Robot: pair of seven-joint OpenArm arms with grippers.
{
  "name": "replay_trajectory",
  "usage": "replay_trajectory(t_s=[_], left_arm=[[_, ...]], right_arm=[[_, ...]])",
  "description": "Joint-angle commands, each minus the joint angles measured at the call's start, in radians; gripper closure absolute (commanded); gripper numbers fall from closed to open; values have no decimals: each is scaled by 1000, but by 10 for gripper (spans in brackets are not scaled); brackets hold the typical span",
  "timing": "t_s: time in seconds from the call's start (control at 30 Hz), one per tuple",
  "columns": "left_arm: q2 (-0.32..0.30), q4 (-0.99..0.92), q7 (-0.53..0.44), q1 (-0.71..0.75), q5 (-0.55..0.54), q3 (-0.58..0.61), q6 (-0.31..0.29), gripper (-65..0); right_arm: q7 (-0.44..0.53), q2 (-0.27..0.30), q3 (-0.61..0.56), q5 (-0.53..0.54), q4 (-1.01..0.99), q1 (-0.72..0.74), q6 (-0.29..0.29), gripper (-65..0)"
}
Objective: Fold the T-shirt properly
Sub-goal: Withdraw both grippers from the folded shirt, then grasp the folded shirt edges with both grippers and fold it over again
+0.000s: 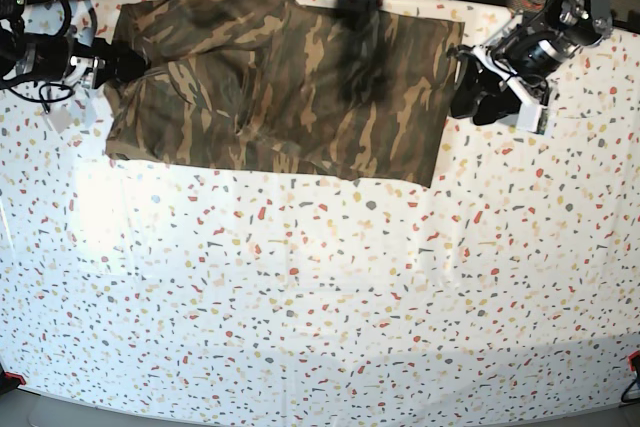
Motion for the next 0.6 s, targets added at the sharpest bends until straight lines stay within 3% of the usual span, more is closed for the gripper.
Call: replay_trajectory(t_s=[0.0,0.1,0.23,0.4,0.57], left_arm=[[-6,19,-29,-2,-15,-3,-10,-232],[-3,19,-29,-2,-15,-1,-10,-232],[-4,19,-23,-2,-15,-1,-11,-232],[-4,19,-16,11,-14,-1,-11,-232],[-4,19,-71,39,113,-1,-10,-232]], right_arm=[[9,13,-11,-3,14,0,1,-332],[48,13,-40,-4,44,0,1,-282],[76,-14,-67,-40,90,1,1,-267],[140,-50,-67,-67,100,1,1,-53],[237,-50,0,-136,104,0,1,0]])
